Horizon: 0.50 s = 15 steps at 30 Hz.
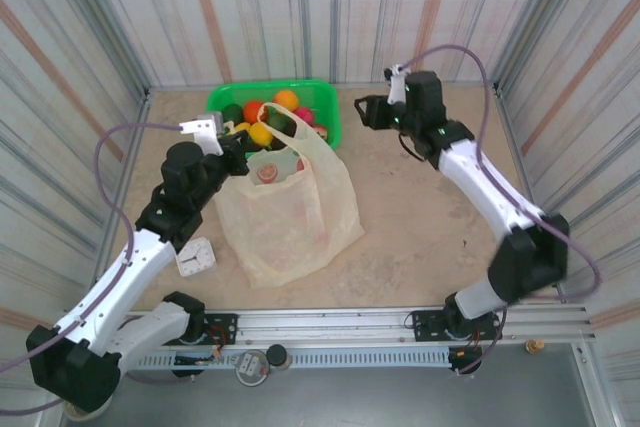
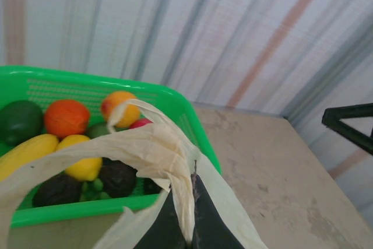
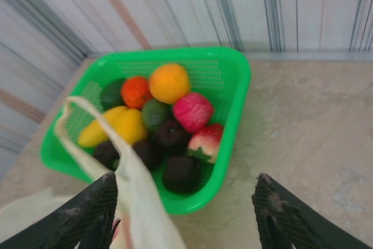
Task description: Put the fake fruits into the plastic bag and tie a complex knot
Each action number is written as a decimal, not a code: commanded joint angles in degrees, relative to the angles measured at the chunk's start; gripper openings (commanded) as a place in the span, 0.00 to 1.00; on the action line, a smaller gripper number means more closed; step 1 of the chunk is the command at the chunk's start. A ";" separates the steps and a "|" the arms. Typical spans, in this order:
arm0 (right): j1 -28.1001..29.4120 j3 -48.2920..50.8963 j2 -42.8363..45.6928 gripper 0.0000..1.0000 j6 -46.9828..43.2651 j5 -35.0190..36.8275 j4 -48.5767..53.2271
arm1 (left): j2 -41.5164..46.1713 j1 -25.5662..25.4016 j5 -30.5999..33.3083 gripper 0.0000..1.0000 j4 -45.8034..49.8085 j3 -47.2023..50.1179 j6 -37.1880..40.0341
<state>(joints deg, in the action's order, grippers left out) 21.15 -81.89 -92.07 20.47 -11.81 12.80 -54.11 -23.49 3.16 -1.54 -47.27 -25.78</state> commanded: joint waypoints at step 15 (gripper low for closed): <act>1.99 -34.92 -39.39 0.57 15.43 8.56 31.26 | -2.66 2.91 10.29 0.00 -7.19 5.40 -11.99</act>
<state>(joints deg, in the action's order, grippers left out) 25.23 -116.79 -131.50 30.37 -7.68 38.96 -56.47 -21.32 11.70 -5.65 -42.28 -35.77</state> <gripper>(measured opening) 0.612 0.047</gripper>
